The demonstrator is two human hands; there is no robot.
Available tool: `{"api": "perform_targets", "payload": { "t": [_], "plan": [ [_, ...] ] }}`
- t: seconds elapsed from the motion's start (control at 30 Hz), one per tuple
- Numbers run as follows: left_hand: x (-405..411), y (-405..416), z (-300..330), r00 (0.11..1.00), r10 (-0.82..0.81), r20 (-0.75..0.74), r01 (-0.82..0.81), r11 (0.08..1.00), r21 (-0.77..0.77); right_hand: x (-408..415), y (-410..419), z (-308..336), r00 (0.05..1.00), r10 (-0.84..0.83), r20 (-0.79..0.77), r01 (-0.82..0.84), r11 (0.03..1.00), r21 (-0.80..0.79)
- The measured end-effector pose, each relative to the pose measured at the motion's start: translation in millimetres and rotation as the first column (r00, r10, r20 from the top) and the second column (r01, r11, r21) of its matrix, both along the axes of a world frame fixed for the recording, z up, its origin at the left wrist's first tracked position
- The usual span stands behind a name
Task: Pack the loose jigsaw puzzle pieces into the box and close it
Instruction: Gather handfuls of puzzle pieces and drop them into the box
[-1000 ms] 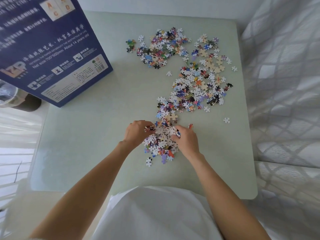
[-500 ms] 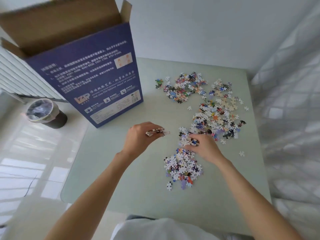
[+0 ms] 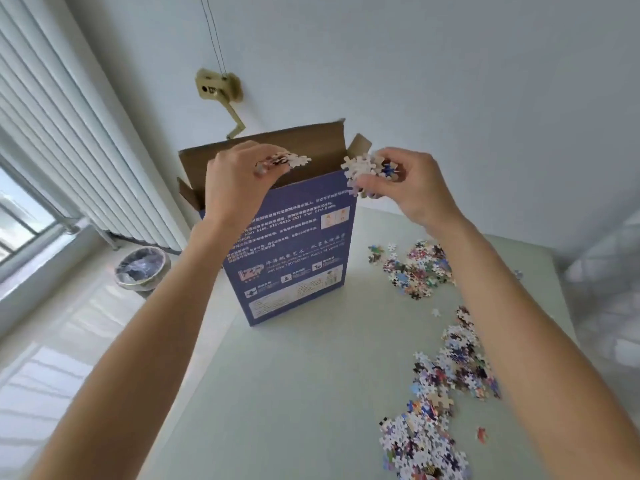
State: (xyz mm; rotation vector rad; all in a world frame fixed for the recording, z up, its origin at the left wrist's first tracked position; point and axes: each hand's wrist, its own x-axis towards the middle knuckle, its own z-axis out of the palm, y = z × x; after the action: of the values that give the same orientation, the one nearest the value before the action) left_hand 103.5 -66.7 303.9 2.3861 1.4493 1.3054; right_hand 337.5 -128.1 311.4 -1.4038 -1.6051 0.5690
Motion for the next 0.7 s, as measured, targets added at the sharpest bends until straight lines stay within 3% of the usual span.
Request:
{"api": "perform_targets", "payload": {
  "t": [0.17,0.27,0.43,0.57,0.7],
  "plan": [
    [-8.3,32.9,-7.2,0.946,0.094,-0.309,-0.173,0.955,-0.240,-18.5,59.9,19.4,0.984,-0.048,0.173,0.018,0.985,0.171],
    [-13.6,36.8,-12.3,0.958,0.036,-0.283,-0.138,0.927,-0.349,-33.5,80.2,18.6,0.934,0.016,0.356,-0.077,0.985,0.156],
    [-22.5,32.0,-16.6,0.983,-0.023,-0.184,-0.045,0.934,-0.354,-50.5,101.2,13.8,0.787,0.146,0.600,-0.194,0.981,0.016],
    [-29.7,27.7,-22.4,0.993,-0.047,-0.110,0.010,0.949,-0.317,-60.3,110.4,11.1,0.702,0.253,0.666,-0.244,0.964,-0.110],
    [-30.0,25.7,-24.9,0.989,-0.061,-0.136,0.014,0.946,-0.325,-70.5,115.3,5.5,0.692,0.295,0.659,-0.254,0.954,-0.160]
  ]
}}
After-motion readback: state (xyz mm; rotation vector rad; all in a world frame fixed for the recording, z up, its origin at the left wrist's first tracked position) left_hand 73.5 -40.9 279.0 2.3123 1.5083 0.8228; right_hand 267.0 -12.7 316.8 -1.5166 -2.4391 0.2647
